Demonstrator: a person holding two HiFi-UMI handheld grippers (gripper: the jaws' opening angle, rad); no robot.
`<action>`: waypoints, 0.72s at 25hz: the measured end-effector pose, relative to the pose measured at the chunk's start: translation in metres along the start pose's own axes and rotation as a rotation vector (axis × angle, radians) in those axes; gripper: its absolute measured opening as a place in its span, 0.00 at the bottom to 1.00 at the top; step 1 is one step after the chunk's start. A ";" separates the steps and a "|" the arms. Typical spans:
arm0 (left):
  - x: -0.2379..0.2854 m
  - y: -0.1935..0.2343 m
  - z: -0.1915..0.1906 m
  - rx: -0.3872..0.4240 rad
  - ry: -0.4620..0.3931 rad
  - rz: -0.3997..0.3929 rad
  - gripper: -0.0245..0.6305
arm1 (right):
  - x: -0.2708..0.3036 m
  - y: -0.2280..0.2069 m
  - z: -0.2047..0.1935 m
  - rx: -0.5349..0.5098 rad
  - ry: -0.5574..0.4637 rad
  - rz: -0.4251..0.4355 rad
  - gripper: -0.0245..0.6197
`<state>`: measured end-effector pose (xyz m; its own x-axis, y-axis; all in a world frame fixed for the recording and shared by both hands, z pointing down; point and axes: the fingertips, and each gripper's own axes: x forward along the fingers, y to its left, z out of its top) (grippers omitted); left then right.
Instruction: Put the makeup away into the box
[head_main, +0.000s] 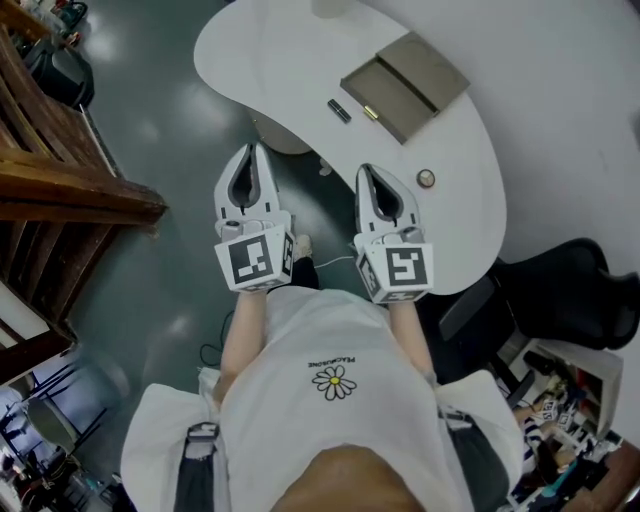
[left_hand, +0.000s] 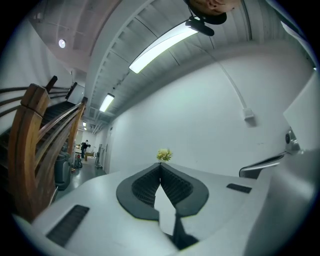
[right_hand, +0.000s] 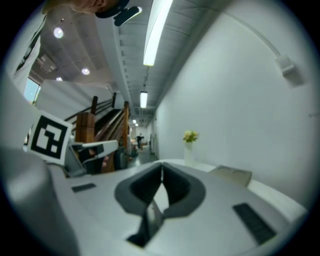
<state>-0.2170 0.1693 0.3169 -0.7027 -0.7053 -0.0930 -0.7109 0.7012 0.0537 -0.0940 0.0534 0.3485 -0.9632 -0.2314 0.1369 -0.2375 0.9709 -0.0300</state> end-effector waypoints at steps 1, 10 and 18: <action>0.012 0.002 0.000 -0.003 0.001 -0.010 0.07 | 0.009 -0.003 0.003 -0.001 0.000 -0.012 0.08; 0.074 0.003 -0.022 -0.036 0.042 -0.043 0.07 | 0.055 -0.035 0.006 -0.005 0.040 -0.060 0.09; 0.105 -0.028 -0.017 0.002 0.012 -0.080 0.07 | 0.080 -0.066 0.026 -0.025 -0.028 -0.045 0.09</action>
<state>-0.2714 0.0743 0.3225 -0.6441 -0.7602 -0.0851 -0.7646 0.6429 0.0450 -0.1583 -0.0305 0.3352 -0.9548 -0.2760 0.1099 -0.2777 0.9607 0.0001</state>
